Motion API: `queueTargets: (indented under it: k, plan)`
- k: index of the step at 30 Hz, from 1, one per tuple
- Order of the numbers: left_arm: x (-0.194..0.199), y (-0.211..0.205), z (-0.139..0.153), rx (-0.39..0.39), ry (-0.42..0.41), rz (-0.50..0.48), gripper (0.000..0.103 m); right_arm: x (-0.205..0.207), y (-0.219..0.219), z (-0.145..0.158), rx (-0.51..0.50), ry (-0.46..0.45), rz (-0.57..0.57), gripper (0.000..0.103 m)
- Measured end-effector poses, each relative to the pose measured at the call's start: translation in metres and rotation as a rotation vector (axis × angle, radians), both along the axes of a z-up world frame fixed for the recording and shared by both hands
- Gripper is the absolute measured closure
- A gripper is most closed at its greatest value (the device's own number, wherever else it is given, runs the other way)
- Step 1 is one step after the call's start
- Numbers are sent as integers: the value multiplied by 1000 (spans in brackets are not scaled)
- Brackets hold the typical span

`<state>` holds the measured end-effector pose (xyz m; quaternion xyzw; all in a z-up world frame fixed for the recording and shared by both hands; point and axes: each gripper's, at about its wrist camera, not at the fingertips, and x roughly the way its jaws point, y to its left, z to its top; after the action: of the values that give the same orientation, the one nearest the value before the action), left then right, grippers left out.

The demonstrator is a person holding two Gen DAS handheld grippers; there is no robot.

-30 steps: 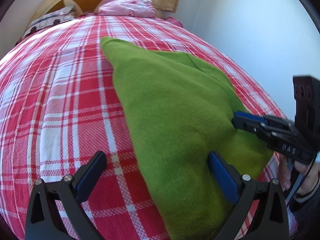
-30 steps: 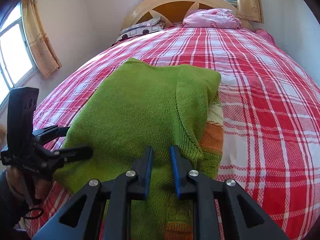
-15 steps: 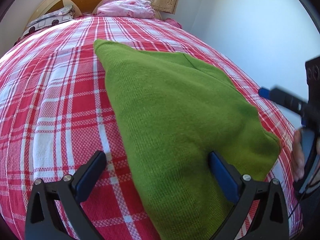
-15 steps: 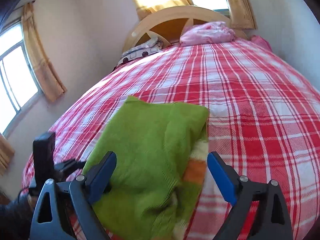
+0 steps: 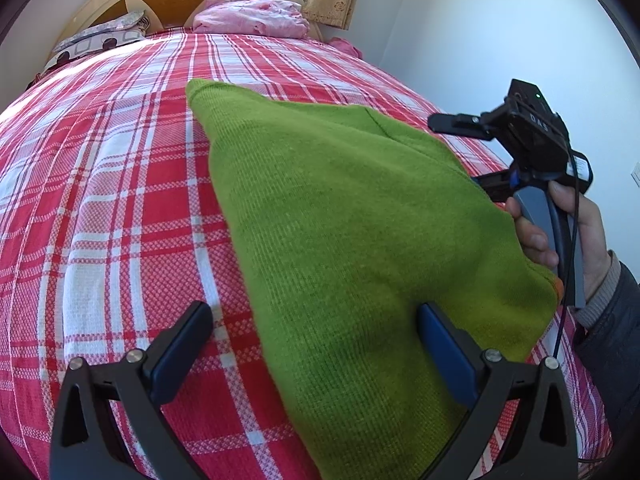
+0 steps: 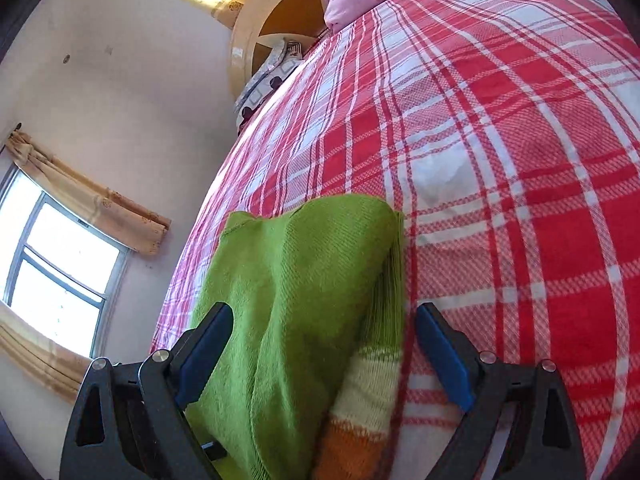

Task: Fold small clothes

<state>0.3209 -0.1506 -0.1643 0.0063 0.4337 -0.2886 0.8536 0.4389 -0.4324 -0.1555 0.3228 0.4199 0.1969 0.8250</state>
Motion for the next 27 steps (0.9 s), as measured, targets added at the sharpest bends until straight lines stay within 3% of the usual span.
queueTargets:
  k: [4, 8, 11, 21, 27]
  plan:
    - [0, -1, 0, 2, 0, -3, 0, 14, 16, -1, -23, -13, 58, 15]
    - [0, -3, 0, 7, -2, -7, 0, 24, 26, -9, -56, -1, 73, 45]
    - [-1, -4, -1, 9, -1, -10, 0, 22, 20, -15, -36, -10, 55, 55]
    - [-2, -11, 0, 27, -8, -35, 2, 20, 25, -14, -111, -25, 45, 60]
    - [-10, -17, 4, 45, -40, -68, 22, 14, 35, -10, -193, -43, 27, 63]
